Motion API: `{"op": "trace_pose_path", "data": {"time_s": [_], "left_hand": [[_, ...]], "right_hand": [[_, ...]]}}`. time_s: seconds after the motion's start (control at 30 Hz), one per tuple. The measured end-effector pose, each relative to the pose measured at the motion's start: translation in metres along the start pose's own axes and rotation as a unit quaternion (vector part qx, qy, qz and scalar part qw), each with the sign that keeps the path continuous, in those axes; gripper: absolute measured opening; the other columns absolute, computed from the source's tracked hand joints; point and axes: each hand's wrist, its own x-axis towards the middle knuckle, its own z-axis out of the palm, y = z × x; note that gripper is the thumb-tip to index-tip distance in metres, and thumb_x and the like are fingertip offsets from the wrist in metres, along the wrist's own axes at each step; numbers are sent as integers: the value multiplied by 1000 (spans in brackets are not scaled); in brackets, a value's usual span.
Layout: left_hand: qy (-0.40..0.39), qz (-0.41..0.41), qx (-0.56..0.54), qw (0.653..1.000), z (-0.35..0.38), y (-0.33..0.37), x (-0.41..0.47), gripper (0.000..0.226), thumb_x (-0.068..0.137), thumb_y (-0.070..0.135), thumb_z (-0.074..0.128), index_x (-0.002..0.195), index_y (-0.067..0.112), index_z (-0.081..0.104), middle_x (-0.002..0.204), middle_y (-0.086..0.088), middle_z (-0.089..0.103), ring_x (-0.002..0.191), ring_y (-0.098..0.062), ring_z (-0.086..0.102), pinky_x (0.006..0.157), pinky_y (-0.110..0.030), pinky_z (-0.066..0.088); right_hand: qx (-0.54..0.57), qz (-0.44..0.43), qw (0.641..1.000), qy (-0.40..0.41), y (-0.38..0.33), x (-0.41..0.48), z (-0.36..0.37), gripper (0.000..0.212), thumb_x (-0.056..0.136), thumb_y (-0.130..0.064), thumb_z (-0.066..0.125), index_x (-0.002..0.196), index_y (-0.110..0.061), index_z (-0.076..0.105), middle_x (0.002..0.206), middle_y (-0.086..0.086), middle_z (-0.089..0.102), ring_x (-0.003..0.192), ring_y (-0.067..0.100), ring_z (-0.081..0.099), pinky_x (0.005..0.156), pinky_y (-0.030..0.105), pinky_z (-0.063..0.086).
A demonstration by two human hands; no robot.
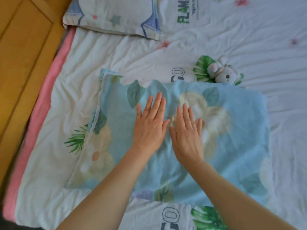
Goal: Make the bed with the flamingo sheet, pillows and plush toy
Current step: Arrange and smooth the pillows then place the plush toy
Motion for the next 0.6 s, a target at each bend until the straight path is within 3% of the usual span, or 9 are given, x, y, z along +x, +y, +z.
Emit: {"op": "trace_pose_path", "data": {"time_s": [0.1,0.23,0.33,0.4,0.5,0.6], "left_hand": [[40,-13,-26,999,-16,25,29,65,90,35,22,150,11,19,160,-3,12,146,-26,15,114,-53,19],[135,0,-10,991,-30,43,61,61,94,18,37,151,12,16,160,-4,9,147,-25,9,117,-51,10],[157,0,7,988,-20,45,80,65,93,15,46,151,13,17,160,-3,8,147,-24,9,117,-51,8],[105,10,22,994,16,44,81,64,94,28,43,151,13,18,160,-1,9,147,-24,12,117,-52,11],[3,7,73,997,76,38,67,67,93,45,40,149,12,25,158,-3,21,145,-21,20,115,-54,18],[-9,7,89,996,99,35,74,67,92,47,30,149,11,25,157,-3,23,145,-21,20,117,-52,12]], "right_hand": [[23,19,998,47,6,25,-33,67,92,-42,14,152,-14,5,160,2,-3,144,9,-10,117,44,-3],[23,47,986,156,19,54,-58,68,95,-30,34,152,-14,3,160,5,-4,148,18,-5,117,44,-3],[-6,62,981,184,45,71,-56,71,96,-31,41,152,-13,1,160,7,-3,148,19,-5,117,43,-5],[-35,79,986,139,74,71,-31,69,96,-39,33,152,-13,3,160,6,-1,148,20,-1,117,45,-5],[-119,100,988,16,105,57,21,72,92,-51,20,151,-10,13,159,8,12,147,22,13,118,51,9],[-151,106,983,12,122,61,43,73,93,-53,19,151,-10,15,159,8,15,147,21,15,117,45,2]]}}
